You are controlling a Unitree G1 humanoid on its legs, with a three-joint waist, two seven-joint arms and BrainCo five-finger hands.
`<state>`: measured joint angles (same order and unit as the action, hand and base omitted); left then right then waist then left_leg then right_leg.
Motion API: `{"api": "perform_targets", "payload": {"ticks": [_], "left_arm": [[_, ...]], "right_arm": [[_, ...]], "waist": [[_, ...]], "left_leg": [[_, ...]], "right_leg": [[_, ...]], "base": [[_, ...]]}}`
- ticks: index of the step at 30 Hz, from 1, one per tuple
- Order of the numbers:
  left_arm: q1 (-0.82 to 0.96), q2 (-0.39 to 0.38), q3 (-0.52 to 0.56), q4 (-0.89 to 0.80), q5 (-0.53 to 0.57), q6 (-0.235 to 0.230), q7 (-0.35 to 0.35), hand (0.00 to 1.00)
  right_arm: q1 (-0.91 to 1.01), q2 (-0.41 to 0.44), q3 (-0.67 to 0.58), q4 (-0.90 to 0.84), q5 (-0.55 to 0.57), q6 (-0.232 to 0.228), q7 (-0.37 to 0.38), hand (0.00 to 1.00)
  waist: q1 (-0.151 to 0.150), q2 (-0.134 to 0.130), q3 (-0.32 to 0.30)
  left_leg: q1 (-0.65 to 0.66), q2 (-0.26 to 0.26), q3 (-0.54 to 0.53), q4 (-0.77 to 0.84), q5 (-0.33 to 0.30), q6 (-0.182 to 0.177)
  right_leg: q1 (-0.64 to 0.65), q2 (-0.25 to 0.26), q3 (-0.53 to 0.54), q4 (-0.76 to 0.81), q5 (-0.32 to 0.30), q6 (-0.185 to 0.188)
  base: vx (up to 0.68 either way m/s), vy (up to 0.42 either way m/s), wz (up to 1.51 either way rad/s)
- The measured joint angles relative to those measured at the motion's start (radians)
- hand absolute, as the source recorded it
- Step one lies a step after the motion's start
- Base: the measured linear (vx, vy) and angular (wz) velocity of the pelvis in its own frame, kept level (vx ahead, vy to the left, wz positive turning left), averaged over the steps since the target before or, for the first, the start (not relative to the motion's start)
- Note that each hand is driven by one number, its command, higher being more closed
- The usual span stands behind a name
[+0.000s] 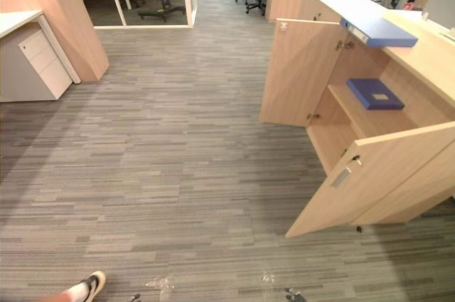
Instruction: Walk over to the cabinet, pick up the folder, carry it to the office cabinet, place the folder inside the office cabinet, then close the office cabinet door
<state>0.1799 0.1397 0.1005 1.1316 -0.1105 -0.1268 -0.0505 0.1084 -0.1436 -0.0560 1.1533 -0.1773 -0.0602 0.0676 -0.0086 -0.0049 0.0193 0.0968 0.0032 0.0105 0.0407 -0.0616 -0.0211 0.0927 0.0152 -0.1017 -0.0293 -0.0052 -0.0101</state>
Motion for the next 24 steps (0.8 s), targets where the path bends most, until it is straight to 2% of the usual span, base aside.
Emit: {"api": "perform_targets", "payload": {"ticks": [12, 24], "left_arm": [[0.0, 0.001, 0.0, 0.005, -0.011, -0.001, -0.005, 0.0], [0.0, 0.001, -0.002, 0.003, 0.033, -0.021, 0.004, 0.0]], "right_arm": [[0.0, 0.0, -0.001, 0.003, 0.0, 0.0, 0.001, 0.0], [0.0, 0.0, -0.001, 0.008, 0.0, -0.003, 0.001, 0.0]], "waist": [[0.0, -0.001, 0.001], [0.001, -0.002, 0.001]], "left_leg": [[-0.004, 0.002, 0.0, -0.003, 0.0, 0.0], [0.001, 0.002, -0.001, -0.003, 0.0, 0.0]], "right_leg": [[0.005, 0.004, 0.0, -0.022, 0.01, -0.003], [0.014, 0.004, -0.001, -0.029, 0.013, -0.003]], "base": [[0.0, 0.0, 0.0], [0.0, 0.0, 0.0]]}}
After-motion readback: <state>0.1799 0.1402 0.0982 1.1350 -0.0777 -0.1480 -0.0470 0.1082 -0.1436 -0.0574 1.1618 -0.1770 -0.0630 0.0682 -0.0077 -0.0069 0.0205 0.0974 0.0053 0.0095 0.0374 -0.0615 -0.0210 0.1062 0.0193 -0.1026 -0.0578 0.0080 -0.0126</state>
